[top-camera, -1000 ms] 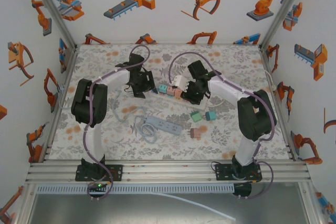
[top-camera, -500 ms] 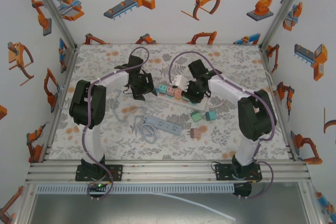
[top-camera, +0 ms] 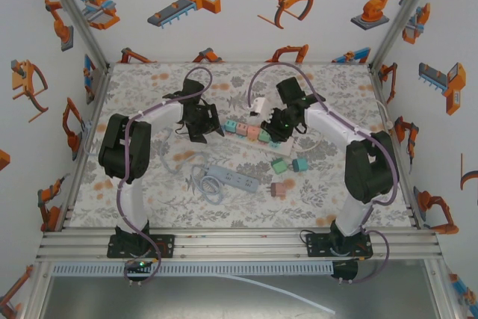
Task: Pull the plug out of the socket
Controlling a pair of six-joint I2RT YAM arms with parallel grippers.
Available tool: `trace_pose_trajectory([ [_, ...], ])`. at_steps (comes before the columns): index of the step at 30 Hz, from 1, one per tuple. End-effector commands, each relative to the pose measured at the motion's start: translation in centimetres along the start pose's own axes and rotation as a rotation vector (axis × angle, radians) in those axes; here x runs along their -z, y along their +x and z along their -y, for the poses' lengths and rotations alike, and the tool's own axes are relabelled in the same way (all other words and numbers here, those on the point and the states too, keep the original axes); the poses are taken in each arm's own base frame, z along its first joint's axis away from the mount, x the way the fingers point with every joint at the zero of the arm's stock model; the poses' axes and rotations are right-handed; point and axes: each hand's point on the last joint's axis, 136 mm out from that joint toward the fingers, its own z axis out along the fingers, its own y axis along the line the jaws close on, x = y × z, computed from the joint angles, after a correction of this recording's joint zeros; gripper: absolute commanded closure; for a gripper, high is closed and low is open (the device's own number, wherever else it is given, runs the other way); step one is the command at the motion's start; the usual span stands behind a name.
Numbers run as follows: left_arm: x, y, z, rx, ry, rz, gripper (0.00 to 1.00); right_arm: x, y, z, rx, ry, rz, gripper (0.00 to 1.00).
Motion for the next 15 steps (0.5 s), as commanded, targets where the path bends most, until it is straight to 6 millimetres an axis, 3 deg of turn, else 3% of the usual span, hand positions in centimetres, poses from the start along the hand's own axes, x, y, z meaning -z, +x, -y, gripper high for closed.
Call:
trace_pose_trajectory([
  [1, -2.4, 2.7, -4.5, 0.006, -0.168, -0.075, 0.29, 4.0, -4.6, 1.0, 0.046, 0.073, 0.149, 0.84],
  [8, 2.1, 0.3, -1.7, -0.026, -0.098, 0.024, 0.24, 9.8, -7.3, 1.7, -0.009, 0.202, 0.29, 0.84],
  [15, 11.2, -1.9, 2.4, -0.119, 0.038, 0.198, 0.22, 16.8, -9.2, 1.0, -0.278, 0.284, 0.633, 0.85],
])
